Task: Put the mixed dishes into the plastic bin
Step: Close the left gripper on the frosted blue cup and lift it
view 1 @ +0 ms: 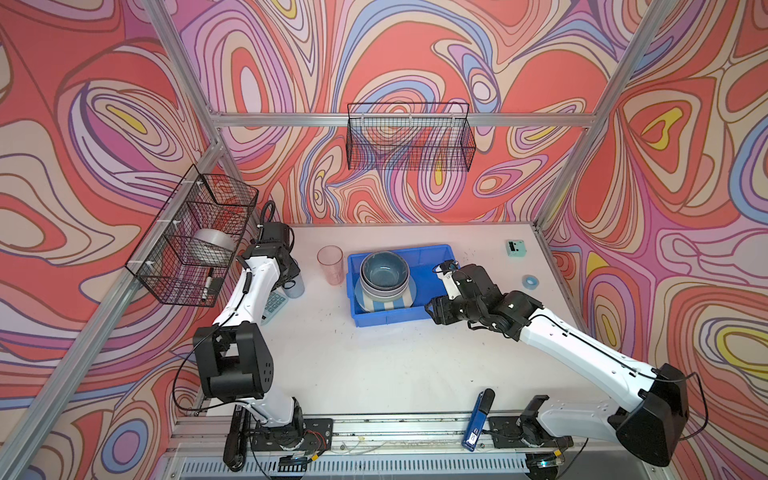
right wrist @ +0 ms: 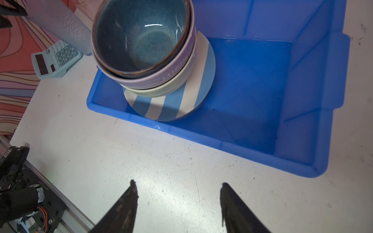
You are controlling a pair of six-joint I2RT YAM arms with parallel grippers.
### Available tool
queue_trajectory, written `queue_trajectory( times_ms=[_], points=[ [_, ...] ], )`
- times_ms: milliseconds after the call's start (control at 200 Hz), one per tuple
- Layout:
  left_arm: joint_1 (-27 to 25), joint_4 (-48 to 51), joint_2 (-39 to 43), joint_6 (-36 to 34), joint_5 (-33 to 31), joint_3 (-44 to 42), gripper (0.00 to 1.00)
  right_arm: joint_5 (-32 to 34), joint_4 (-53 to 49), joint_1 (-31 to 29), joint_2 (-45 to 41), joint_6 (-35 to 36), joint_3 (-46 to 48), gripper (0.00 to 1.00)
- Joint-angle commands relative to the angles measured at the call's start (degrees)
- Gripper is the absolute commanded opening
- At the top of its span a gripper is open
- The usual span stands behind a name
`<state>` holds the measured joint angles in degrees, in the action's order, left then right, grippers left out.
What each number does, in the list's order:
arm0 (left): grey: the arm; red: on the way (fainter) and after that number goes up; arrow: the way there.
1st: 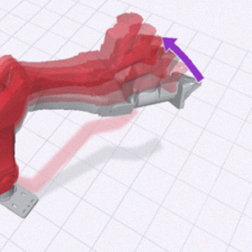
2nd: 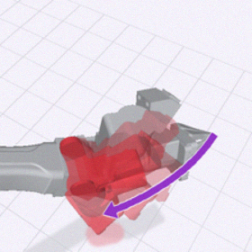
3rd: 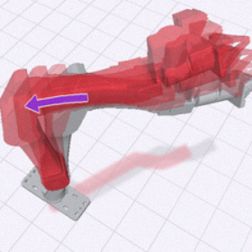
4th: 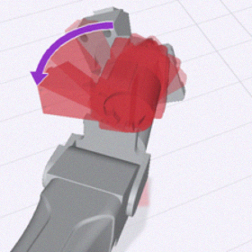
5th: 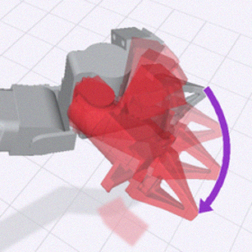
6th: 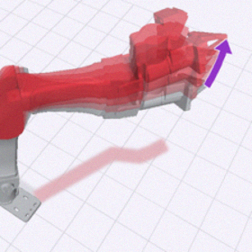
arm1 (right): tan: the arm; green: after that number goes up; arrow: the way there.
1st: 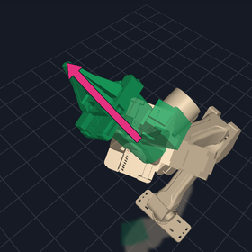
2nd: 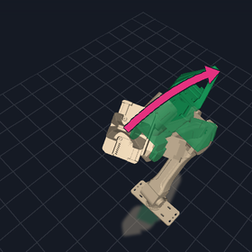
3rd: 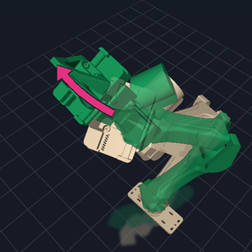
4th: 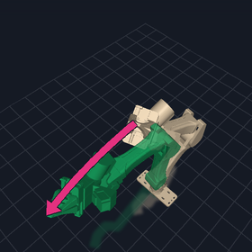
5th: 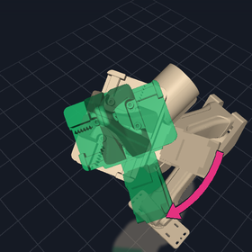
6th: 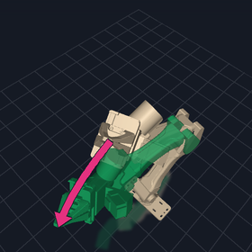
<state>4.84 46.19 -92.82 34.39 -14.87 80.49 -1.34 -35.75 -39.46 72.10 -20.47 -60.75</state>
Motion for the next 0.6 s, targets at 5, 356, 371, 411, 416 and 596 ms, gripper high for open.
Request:
queue_trajectory(
  times_ms=[5,356,371,411,416,596],
  points=[
    [0.3,-1.7,-1.9,1.0,-3.2,2.0,0.52,-0.8,1.3,0.0,-1.1,0.4,0.8,0.66],
    [0.3,-2.4,-6.6,0.8,-2.7,2.7,0.52,-0.9,1.2,0.0,-1.7,0.6,1.3,0.66],
    [0.3,-2.5,-6.6,0.7,-2.6,2.6,0.52,-0.9,1.1,0.0,-1.7,0.6,1.3,0.66],
    [0.3,-2.8,-6.8,0.8,-2.5,2.2,0.52,-0.7,0.9,0.0,-1.9,0.6,1.3,0.66],
    [0.3,-2.8,-6.8,0.8,-2.5,2.2,0.52,-0.6,0.9,0.0,-2.0,0.6,1.3,0.66],
    [0.3,-3.5,-7.4,0.6,-1.6,1.3,0.39,-0.2,0.2,0.0,-2.8,0.5,1.2,0.66]
  ],
)
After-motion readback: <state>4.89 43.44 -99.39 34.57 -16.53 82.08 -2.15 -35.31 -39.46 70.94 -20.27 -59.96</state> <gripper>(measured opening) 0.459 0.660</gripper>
